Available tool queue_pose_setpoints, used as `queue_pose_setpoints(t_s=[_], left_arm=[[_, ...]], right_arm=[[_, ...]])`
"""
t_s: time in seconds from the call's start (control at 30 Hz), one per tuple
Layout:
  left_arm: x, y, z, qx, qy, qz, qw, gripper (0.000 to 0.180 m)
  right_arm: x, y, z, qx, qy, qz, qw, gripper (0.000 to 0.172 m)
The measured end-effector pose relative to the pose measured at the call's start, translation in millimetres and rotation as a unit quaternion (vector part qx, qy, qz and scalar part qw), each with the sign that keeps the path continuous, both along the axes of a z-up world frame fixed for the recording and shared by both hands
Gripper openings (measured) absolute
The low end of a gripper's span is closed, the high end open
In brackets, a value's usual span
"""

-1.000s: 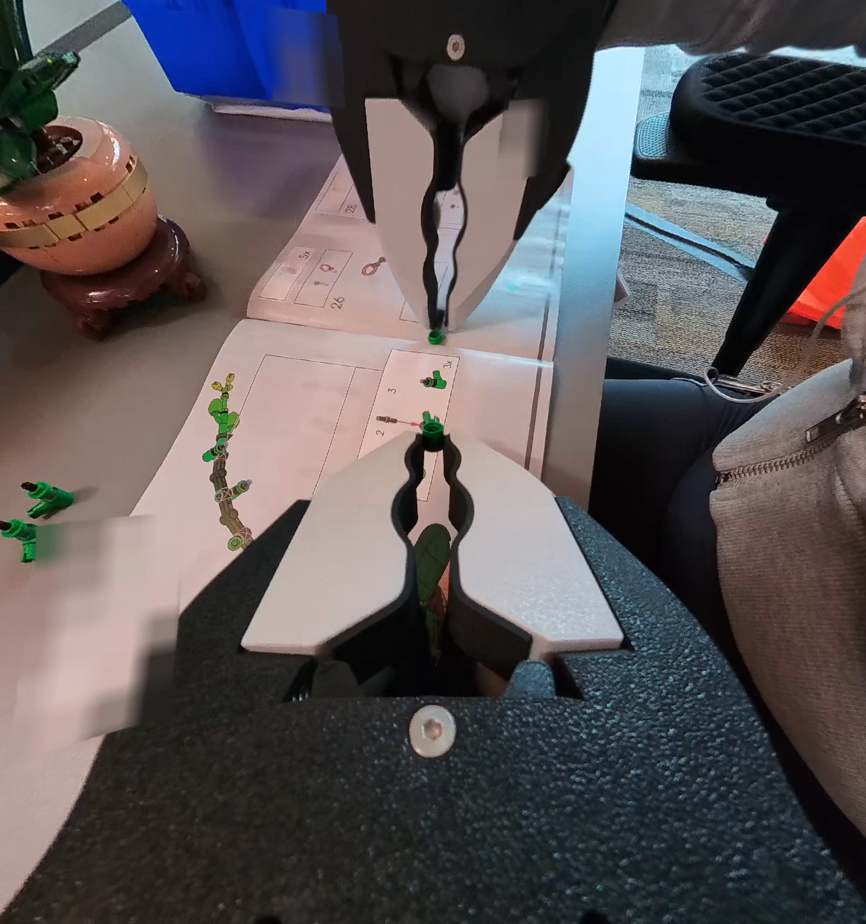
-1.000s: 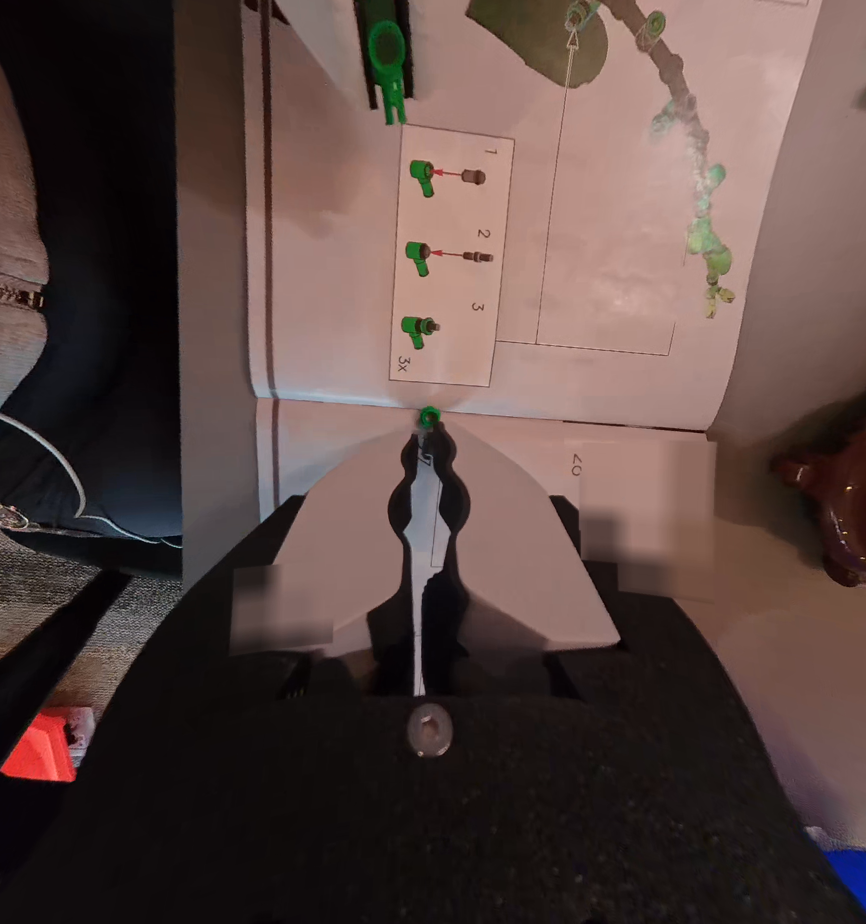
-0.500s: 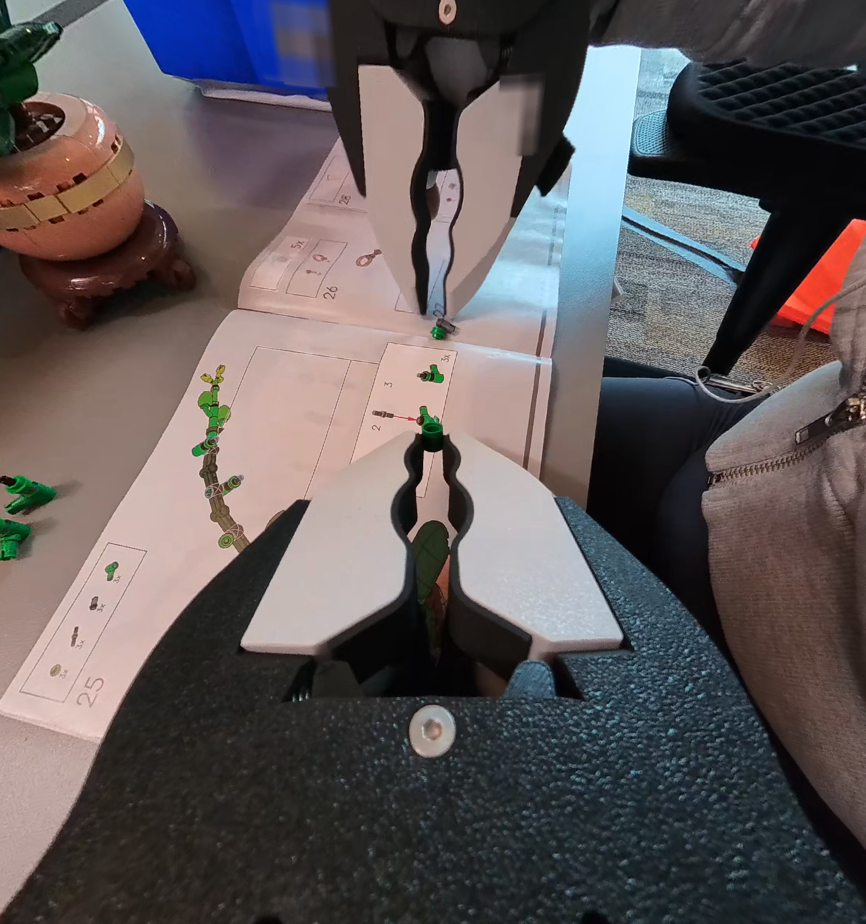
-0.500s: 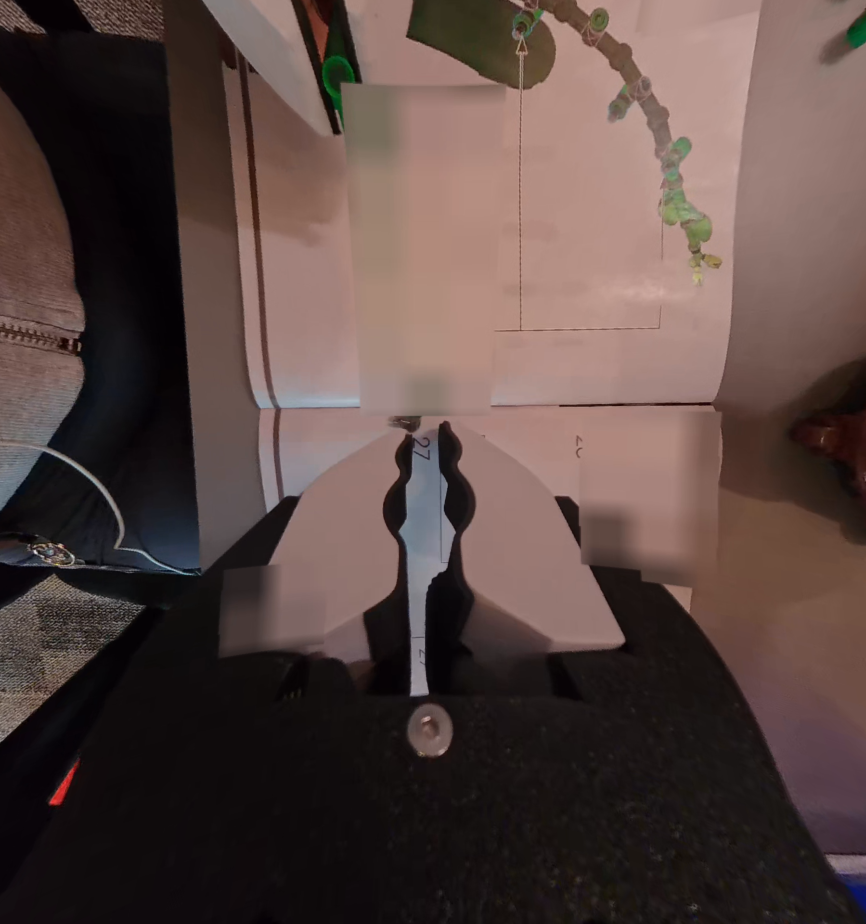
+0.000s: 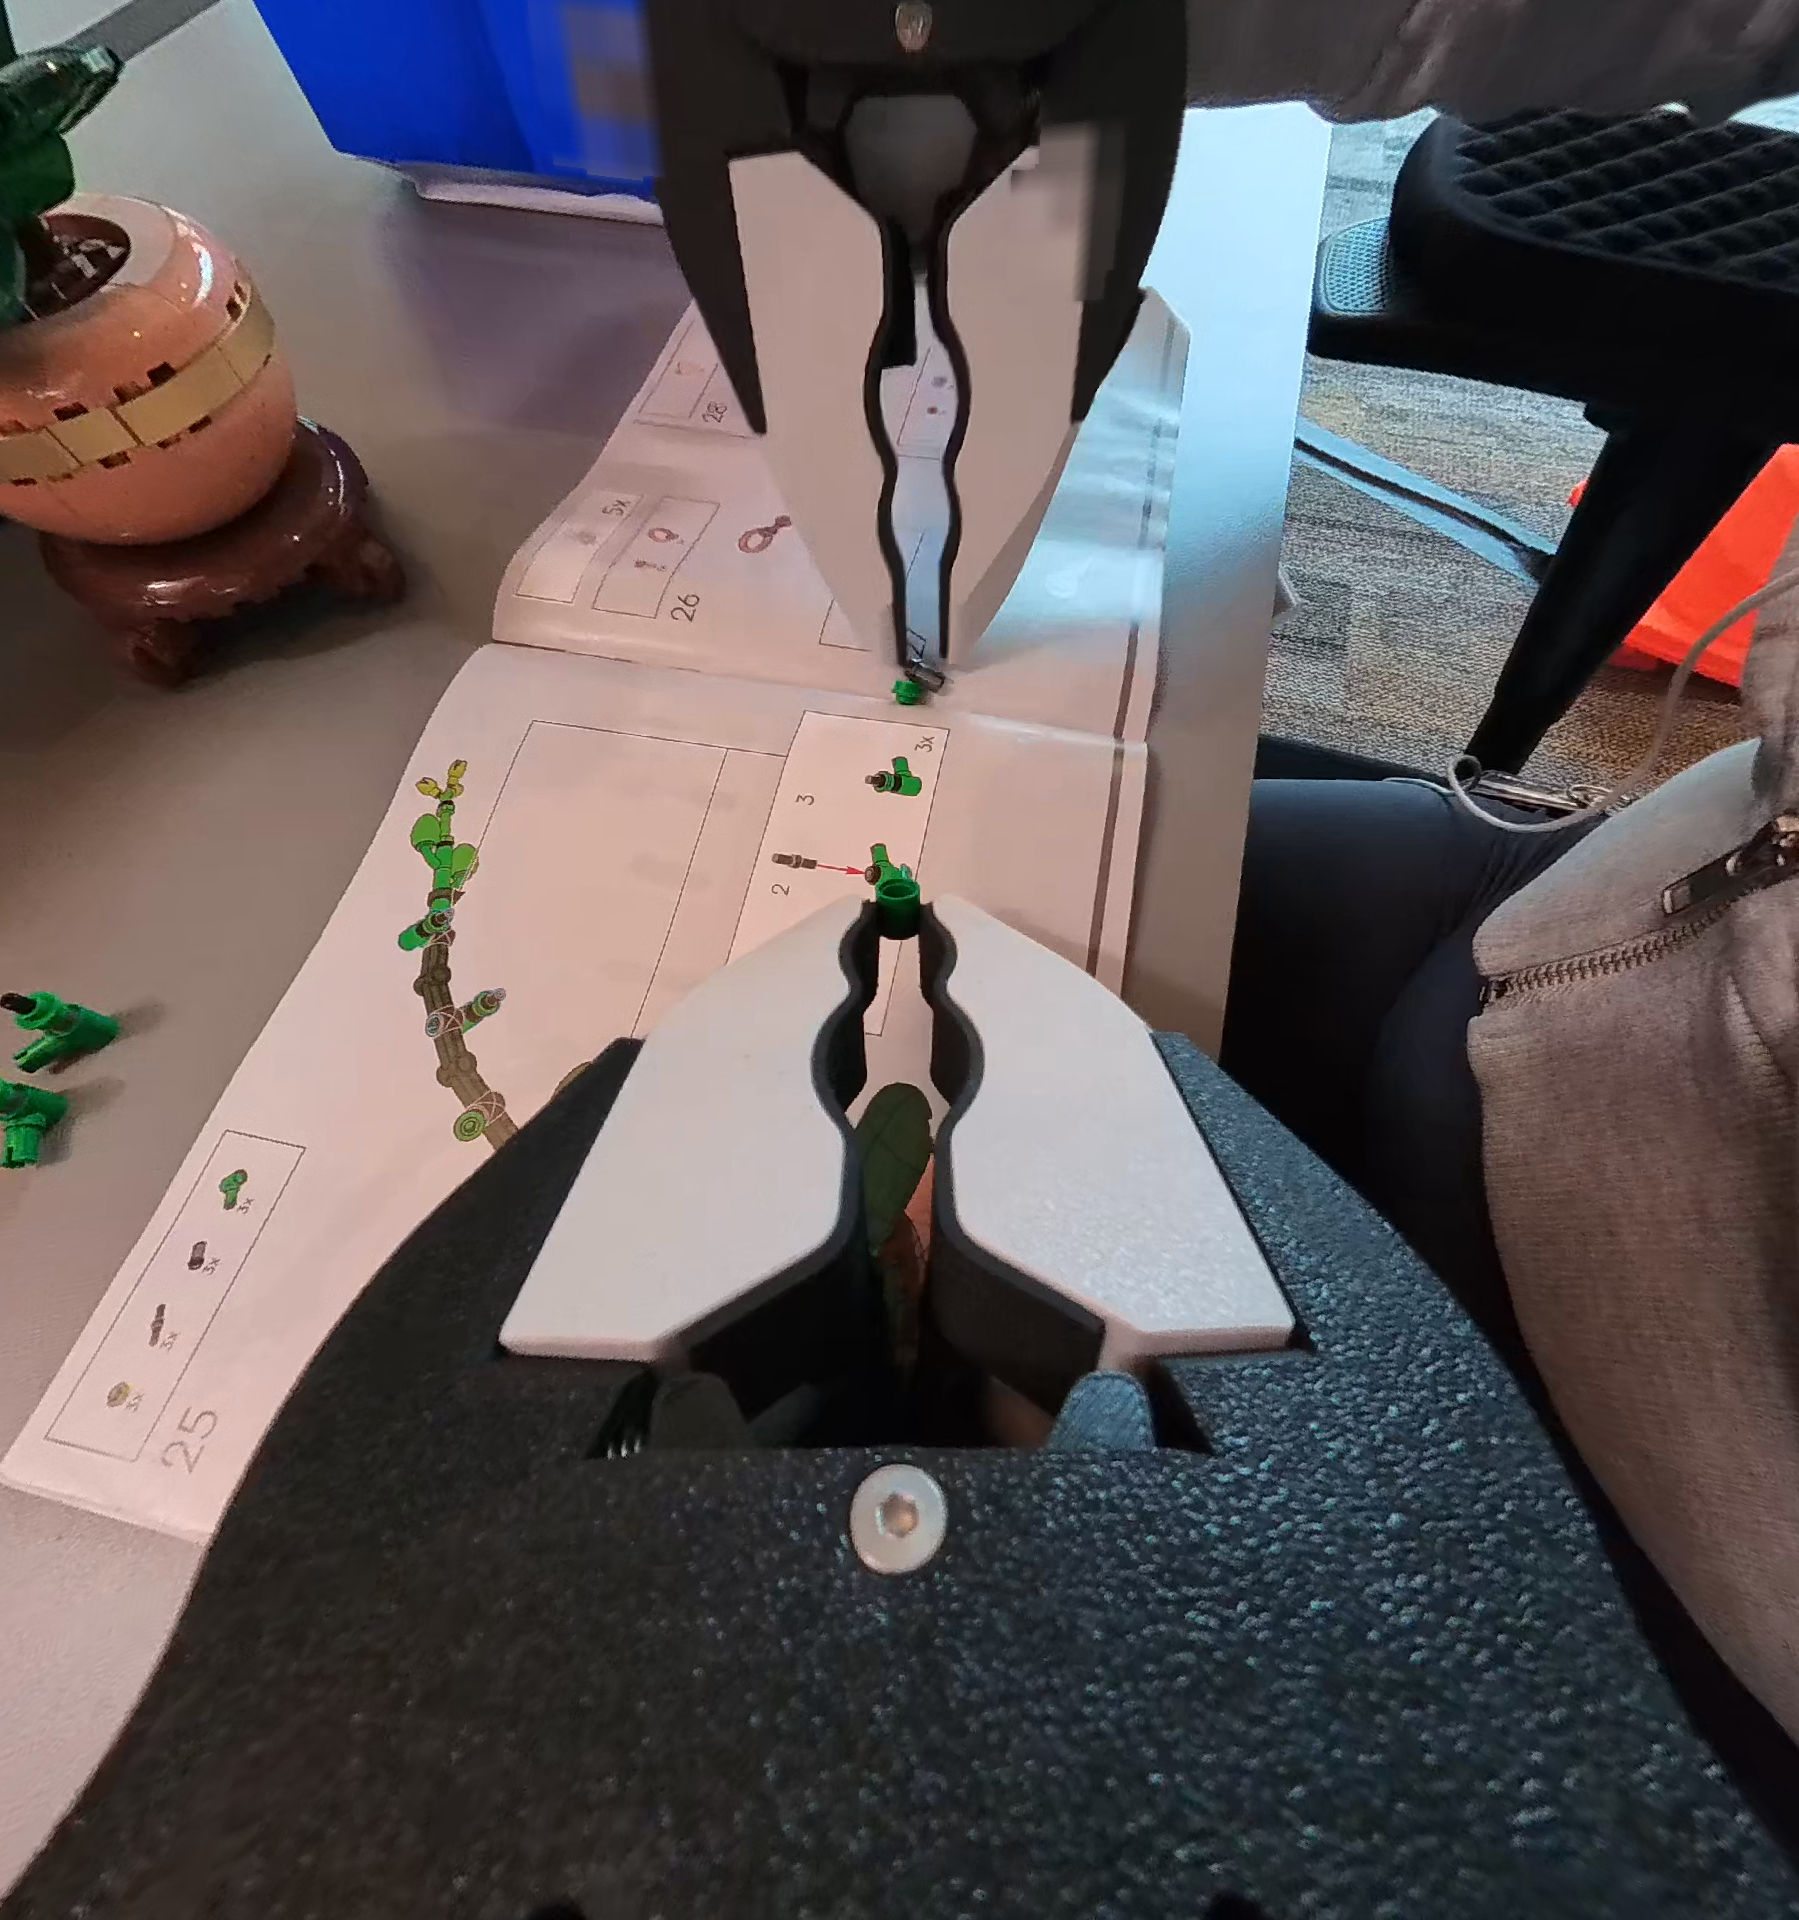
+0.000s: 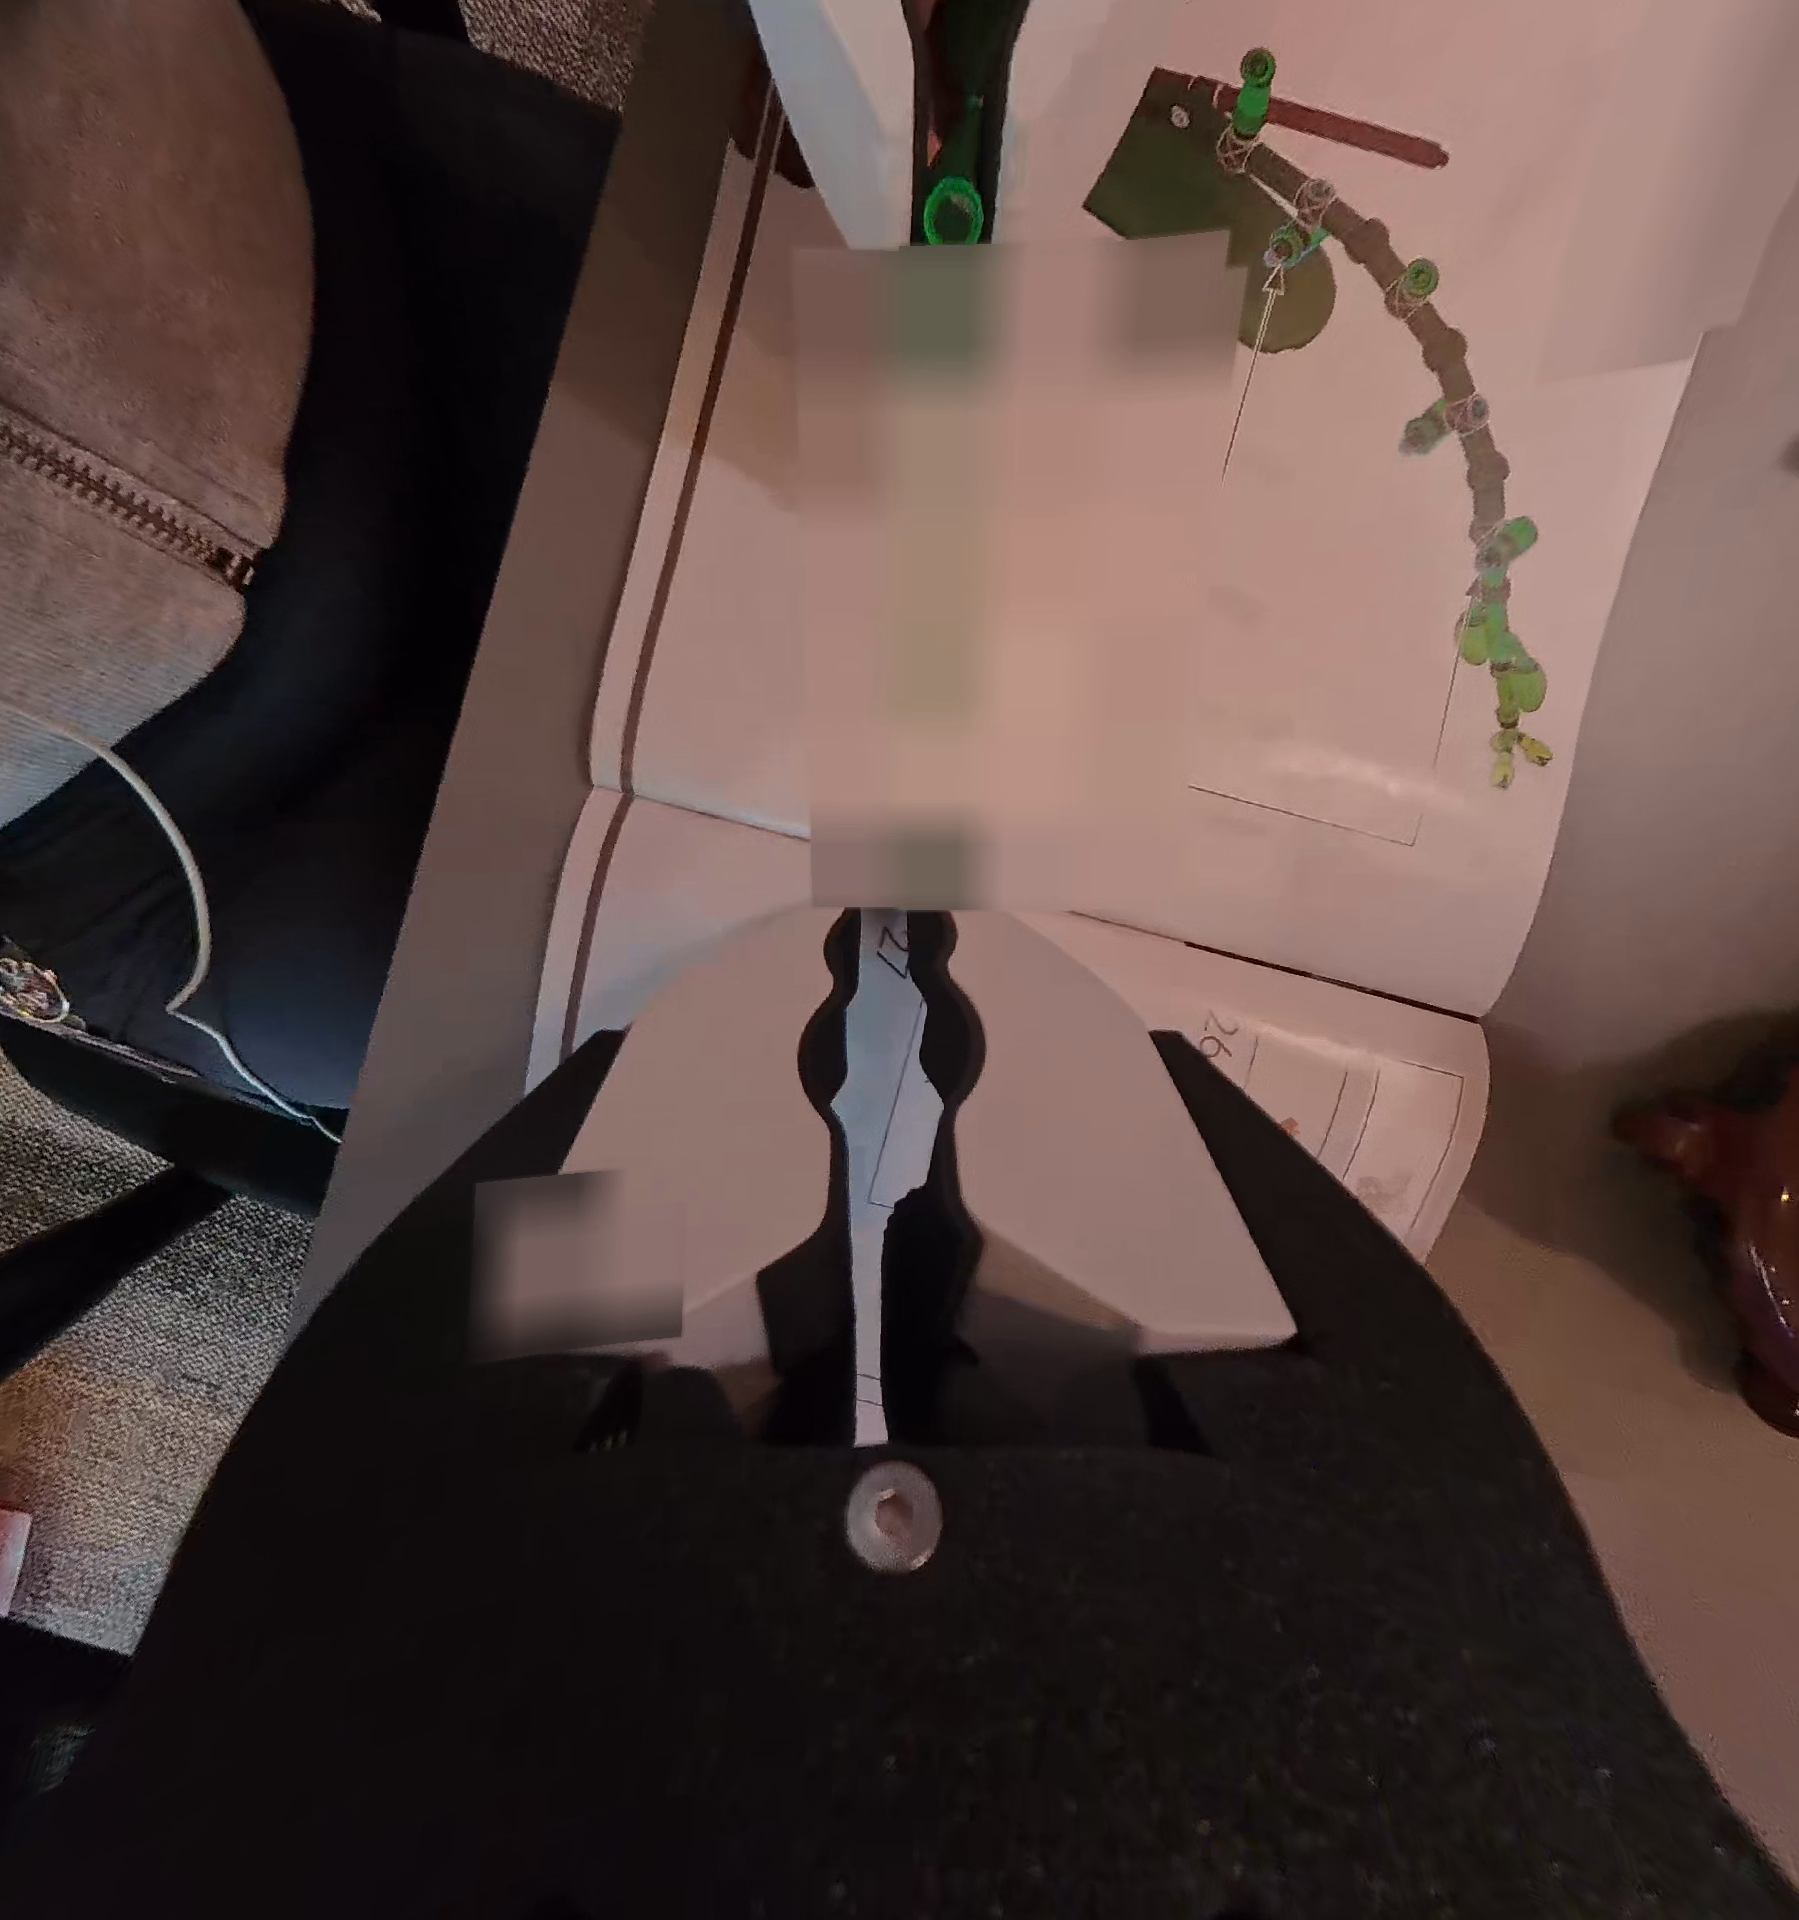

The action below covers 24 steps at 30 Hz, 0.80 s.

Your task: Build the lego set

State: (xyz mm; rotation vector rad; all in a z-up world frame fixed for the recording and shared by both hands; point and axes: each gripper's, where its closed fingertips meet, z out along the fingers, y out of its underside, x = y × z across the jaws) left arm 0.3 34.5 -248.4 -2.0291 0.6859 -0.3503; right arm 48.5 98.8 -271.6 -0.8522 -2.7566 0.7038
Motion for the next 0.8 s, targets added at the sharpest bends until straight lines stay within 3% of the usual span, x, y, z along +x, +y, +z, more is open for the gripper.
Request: queue_pose_setpoints(t_s=[0.67,0.8], left_arm=[[2.9,0.4,-2.7,-0.003,0.003,-0.007,1.000,0.007],[4.0,0.3,-2.8,-0.003,0.003,-0.010,1.000,0.006]], right_arm=[[12.7,-10.7,6.3,-0.035,0.014,-0.043,0.998,0.009],[0.7,-2.9,6.3,-0.044,0.036,-0.080,0.995,0.014]])
